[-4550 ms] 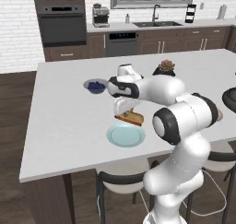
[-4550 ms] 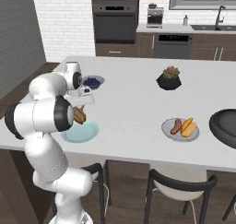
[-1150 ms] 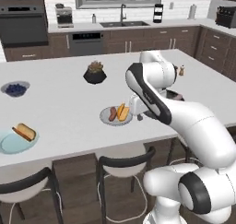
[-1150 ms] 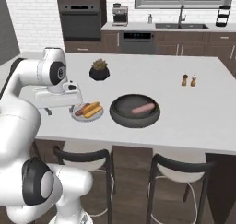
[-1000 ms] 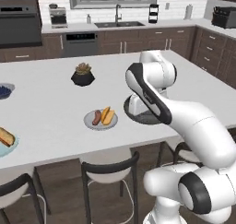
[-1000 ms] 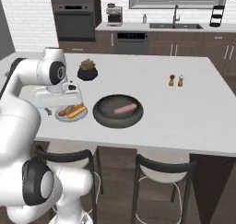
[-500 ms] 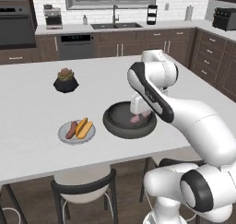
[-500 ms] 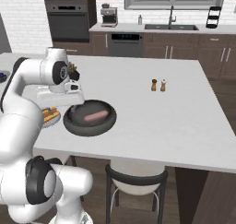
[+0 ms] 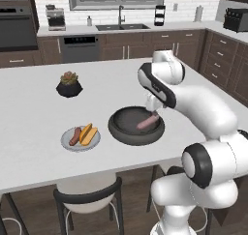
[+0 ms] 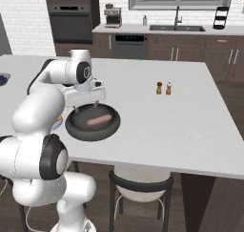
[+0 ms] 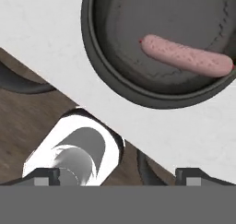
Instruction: Place one bun and one sausage from the bowl on each plate.
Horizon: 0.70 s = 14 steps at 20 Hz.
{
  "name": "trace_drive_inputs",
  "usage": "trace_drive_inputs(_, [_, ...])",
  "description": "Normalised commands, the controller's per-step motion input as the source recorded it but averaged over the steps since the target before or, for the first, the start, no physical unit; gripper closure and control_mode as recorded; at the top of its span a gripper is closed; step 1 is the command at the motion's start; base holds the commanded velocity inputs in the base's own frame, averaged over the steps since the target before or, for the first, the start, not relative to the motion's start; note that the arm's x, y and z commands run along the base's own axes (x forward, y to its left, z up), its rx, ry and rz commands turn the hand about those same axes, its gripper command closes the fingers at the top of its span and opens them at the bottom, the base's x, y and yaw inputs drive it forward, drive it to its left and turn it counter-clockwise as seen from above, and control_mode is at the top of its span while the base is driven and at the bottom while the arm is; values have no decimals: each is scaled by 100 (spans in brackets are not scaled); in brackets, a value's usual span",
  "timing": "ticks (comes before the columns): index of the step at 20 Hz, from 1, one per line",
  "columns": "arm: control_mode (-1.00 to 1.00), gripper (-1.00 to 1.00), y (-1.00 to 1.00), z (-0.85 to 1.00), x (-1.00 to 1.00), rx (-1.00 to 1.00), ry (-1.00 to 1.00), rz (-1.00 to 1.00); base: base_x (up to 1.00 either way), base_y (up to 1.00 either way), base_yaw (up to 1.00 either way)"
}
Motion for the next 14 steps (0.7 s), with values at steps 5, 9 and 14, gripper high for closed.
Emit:
trace_drive_inputs(5, [-100, -100, -5, -55, 99, -3, 0, 31, 0, 0, 0])
trace_drive_inputs(9, [-100, -100, 0, -60, 68, -4, -3, 32, 0, 0, 0])
trace_drive_inputs(14, [-100, -100, 0, -60, 34, -1, -6, 27, 0, 0, 0])
